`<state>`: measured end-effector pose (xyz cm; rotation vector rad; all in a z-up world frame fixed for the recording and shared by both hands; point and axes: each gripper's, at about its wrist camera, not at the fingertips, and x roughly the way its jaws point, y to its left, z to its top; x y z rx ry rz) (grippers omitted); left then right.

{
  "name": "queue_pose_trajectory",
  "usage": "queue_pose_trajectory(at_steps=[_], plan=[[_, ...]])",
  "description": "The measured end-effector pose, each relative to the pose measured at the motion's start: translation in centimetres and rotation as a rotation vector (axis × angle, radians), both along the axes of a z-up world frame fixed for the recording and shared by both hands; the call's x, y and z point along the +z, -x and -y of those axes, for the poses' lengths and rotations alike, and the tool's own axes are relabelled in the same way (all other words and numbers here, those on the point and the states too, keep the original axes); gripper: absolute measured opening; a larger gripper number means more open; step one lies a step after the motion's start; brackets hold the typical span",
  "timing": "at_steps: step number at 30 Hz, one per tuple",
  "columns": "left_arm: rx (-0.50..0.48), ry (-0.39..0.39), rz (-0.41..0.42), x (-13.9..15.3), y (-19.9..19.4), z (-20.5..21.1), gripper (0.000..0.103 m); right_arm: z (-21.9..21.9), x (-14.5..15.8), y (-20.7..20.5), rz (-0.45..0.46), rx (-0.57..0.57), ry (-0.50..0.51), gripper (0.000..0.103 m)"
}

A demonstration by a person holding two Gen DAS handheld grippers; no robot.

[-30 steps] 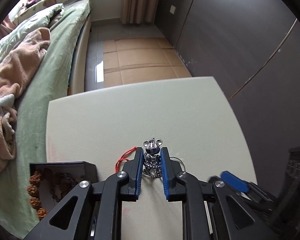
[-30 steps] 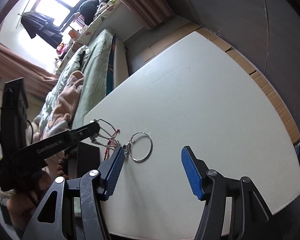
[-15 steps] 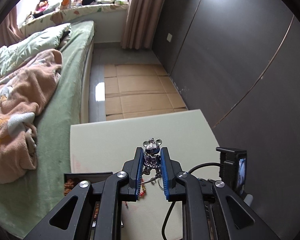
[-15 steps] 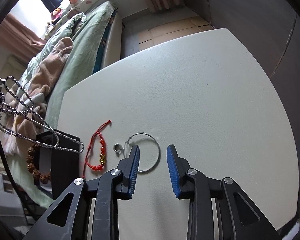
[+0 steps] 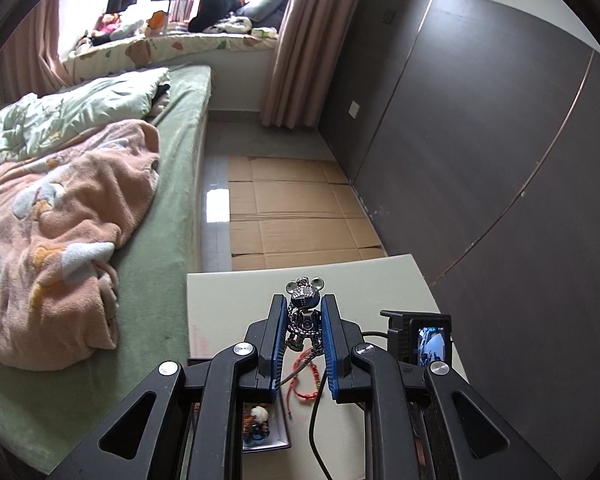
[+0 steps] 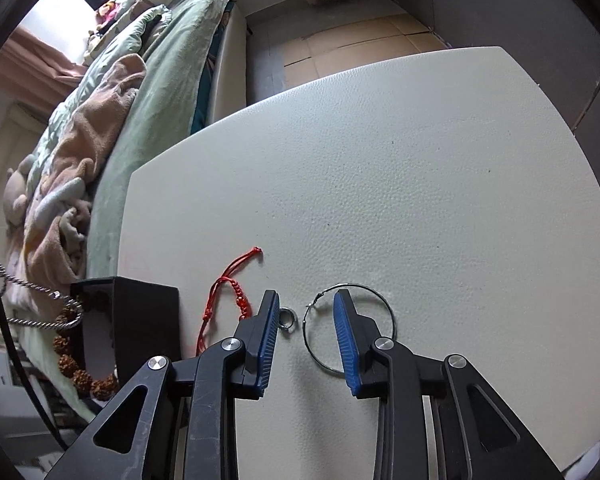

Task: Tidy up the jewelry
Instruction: 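Carry the chain into the box with the left tool while the right tool grasps the silver hoop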

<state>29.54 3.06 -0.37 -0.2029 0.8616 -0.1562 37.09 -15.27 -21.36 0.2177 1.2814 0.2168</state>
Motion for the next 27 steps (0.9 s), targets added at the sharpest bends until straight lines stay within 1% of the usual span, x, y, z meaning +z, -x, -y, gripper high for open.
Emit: queue_pose_trajectory(at_steps=[2, 4, 7, 8, 11, 15, 19, 21, 22, 24, 27], plan=[[0.014, 0.006, 0.0, 0.0, 0.2, -0.8, 0.018, -0.7, 0.2, 0.1, 0.025, -0.001, 0.056, 0.022], [0.023, 0.013, -0.001, 0.0, 0.5, -1.4, 0.018, -1.0, 0.3, 0.0, 0.039, -0.01, 0.111, 0.013], [0.027, 0.015, 0.001, 0.0, 1.1, -2.0, 0.018, -1.3, 0.3, 0.1, 0.061, 0.001, 0.16, 0.005], [0.027, 0.018, 0.001, 0.0, 1.2, -2.1, 0.018, -1.2, 0.4, 0.1, 0.064, 0.002, 0.156, 0.004], [0.026, 0.022, -0.003, -0.3, 1.7, -2.5, 0.018, -0.4, 0.6, 0.7, 0.066, -0.012, 0.111, 0.004], [0.021, 0.022, -0.017, -1.4, 2.0, -2.7, 0.018, 0.5, 1.8, 2.2, 0.11, -0.026, 0.039, 0.004], [0.016, 0.036, -0.047, -2.9, 2.2, -2.7, 0.018, 0.8, 3.9, 3.8, 0.161, -0.016, -0.026, 0.004], [-0.007, 0.053, -0.059, -3.5, 2.3, -2.5, 0.018, 0.6, 5.0, 4.6, 0.184, -0.009, -0.055, 0.004], [-0.027, 0.076, -0.057, -3.9, 2.4, -2.4, 0.018, 0.7, 5.5, 4.9, 0.195, -0.005, -0.069, 0.004], [-0.038, 0.083, -0.047, -4.3, 2.8, -2.4, 0.019, 0.3, 6.7, 5.7, 0.216, 0.01, -0.107, 0.004], [-0.017, 0.093, -0.075, -5.4, 3.0, -3.2, 0.022, -0.6, 8.1, 6.4, 0.242, 0.041, -0.152, 0.004]])
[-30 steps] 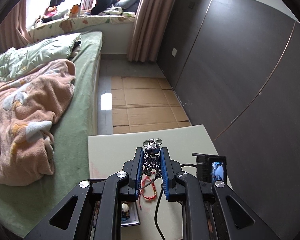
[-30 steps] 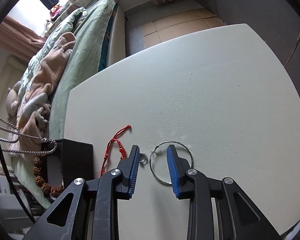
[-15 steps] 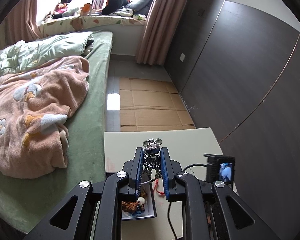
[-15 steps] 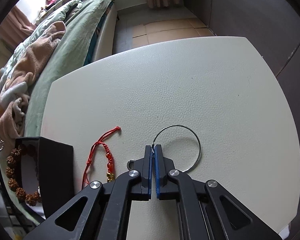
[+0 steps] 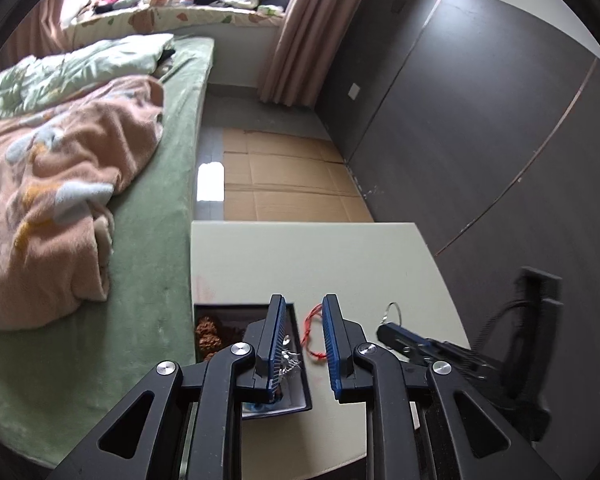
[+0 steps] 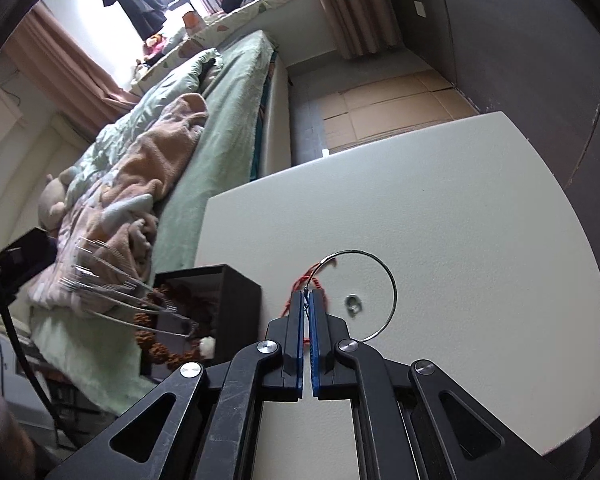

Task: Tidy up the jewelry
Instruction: 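Carry the chain into the box with the left tool while the right tool grasps the silver hoop, then open both tools over the black box to drop the chain and hoop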

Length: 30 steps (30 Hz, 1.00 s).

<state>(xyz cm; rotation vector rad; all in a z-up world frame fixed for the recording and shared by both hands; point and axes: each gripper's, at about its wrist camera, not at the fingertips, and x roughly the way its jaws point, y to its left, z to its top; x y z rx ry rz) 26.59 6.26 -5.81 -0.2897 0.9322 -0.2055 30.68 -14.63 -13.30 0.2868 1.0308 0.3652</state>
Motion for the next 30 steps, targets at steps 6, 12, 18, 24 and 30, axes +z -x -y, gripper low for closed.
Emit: queue_pose_trajectory(at_steps=[6, 12, 18, 24, 30], plan=[[0.076, 0.038, -0.039, -1.9, 0.7, -2.7, 0.031, -2.0, 2.1, 1.2, 0.032, 0.079, -0.069, 0.004], [0.15, 0.054, -0.009, -2.3, 2.4, -4.9, 0.061, -4.9, 3.0, 1.4, 0.042, 0.163, -0.115, 0.004], [0.211, 0.044, 0.023, -1.9, 3.8, -6.4, 0.076, -7.7, 2.3, 0.8, 0.002, 0.228, -0.16, 0.004], [0.255, 0.028, 0.041, -1.7, 5.0, -7.2, 0.094, -9.7, 0.8, 0.0, -0.054, 0.263, -0.163, 0.036], [0.234, 0.075, 0.067, -2.1, 5.6, -6.5, 0.102, -5.8, 0.6, 1.8, -0.016, 0.172, -0.233, 0.064]])
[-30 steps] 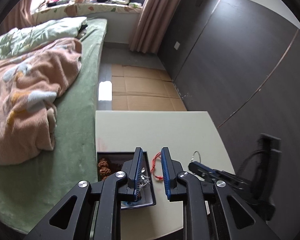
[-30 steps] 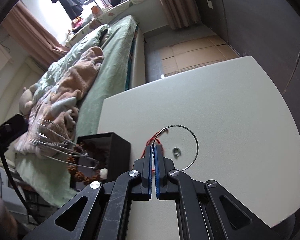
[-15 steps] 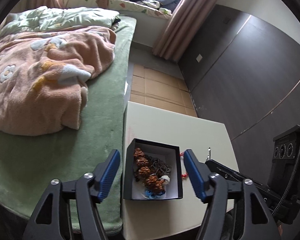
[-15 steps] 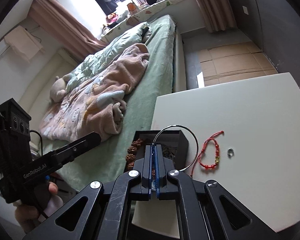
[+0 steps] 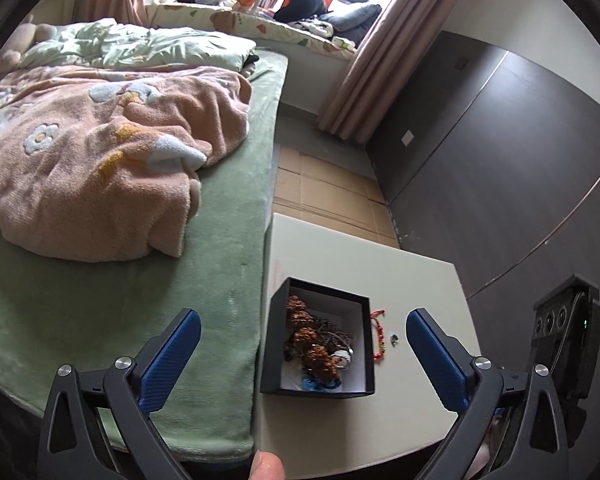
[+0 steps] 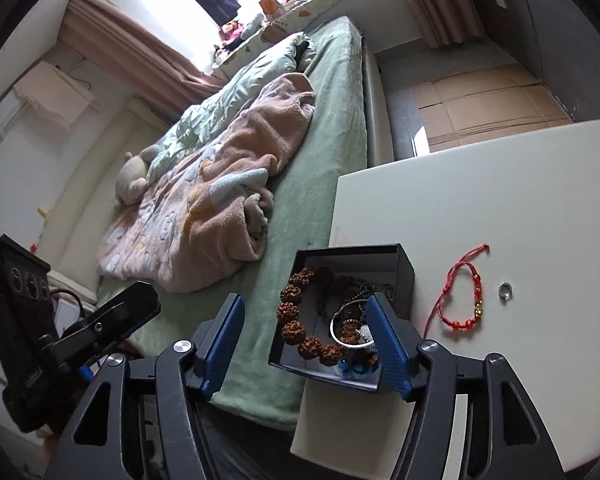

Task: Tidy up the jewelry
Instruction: 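Open both tools over the black box to drop the chain and hoop, then grasp the red string bracelet with the left tool and lift it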

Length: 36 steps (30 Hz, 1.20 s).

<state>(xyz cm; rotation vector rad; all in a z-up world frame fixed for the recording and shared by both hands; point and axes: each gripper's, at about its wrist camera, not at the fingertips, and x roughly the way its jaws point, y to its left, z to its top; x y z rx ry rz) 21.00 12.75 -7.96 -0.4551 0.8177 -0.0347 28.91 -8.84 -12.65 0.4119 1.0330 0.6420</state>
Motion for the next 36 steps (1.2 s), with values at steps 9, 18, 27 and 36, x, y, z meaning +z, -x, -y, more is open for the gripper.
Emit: queue_pose_trajectory(at_steps=[9, 18, 27, 36], plan=[[-0.125, 0.003, 0.038, 0.1, -0.7, 4.9, 0.103, 8.3, -0.2, 2.0, 0.024, -0.181, 0.021, 0.103], [-0.275, -0.119, -0.086, -0.7, -3.1, 12.0, 0.102, 13.1, -0.9, 2.5, 0.019, -0.266, 0.065, 0.103], [-0.389, -0.212, -0.174, -2.8, -5.9, 17.7, 0.091, 18.5, -2.4, 3.2, 0.003, -0.373, 0.063, 0.103], [-0.395, -0.3, -0.337, -7.6, -9.1, 20.2, 0.041, 22.4, -3.2, 3.9, -0.018, -0.442, 0.043, 0.103]])
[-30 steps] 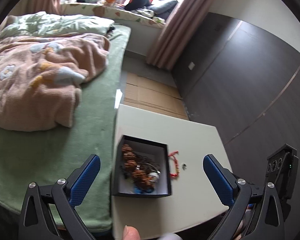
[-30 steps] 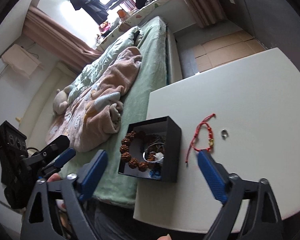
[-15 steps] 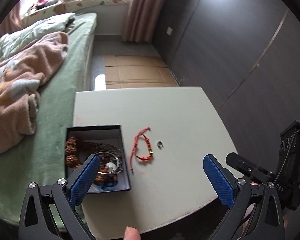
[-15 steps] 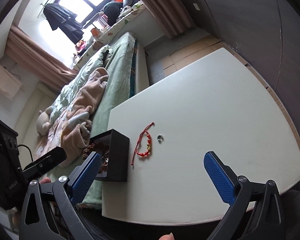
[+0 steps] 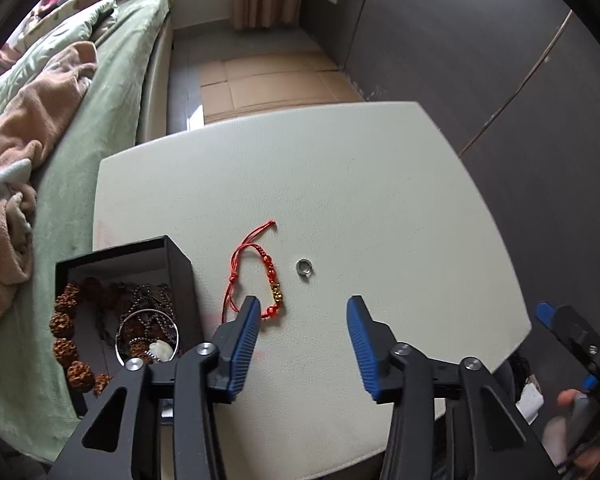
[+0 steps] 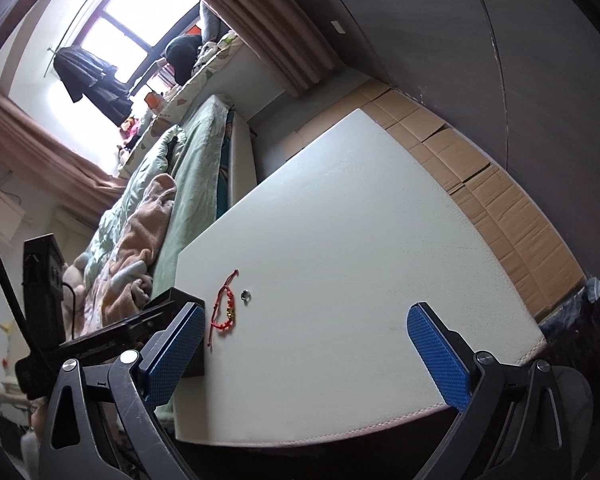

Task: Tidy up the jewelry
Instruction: 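Grasp the red string bracelet with the left tool and lift it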

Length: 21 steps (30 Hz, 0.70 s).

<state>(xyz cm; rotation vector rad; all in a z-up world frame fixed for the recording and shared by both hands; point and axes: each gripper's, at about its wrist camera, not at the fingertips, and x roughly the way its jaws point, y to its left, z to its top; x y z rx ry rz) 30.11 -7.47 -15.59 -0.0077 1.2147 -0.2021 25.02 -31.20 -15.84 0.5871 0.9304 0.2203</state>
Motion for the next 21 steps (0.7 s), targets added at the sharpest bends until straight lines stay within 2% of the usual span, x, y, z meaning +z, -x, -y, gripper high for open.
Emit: queue_pose_trajectory(at_steps=[3, 13, 16, 18, 20, 21], plan=[[0.005, -0.025, -0.03, -1.3, -0.7, 0.4, 0.032, 0.7, -0.4, 0.1, -0.011, -0.013, -0.012, 0.103], [0.024, -0.117, -0.069, -4.1, -2.6, 1.5, 0.027, 1.9, -0.6, 0.7, -0.017, -0.031, -0.012, 0.103], [0.038, -0.173, -0.103, -5.5, -3.0, 1.4, 0.02, 1.8, -0.5, 0.7, -0.014, -0.028, -0.009, 0.103], [0.046, -0.153, -0.101, -5.9, -3.0, 1.0, 0.016, 1.6, -0.4, 0.6, -0.013, -0.021, -0.008, 0.103], [0.045, -0.132, -0.098, -5.8, -3.2, 0.7, 0.006, 1.1, -0.3, 0.4, -0.012, -0.012, -0.006, 0.102], [0.047, -0.103, -0.104, -5.8, -3.3, 0.5, 0.006, 1.0, -0.3, 0.4, -0.011, -0.006, -0.004, 0.101]])
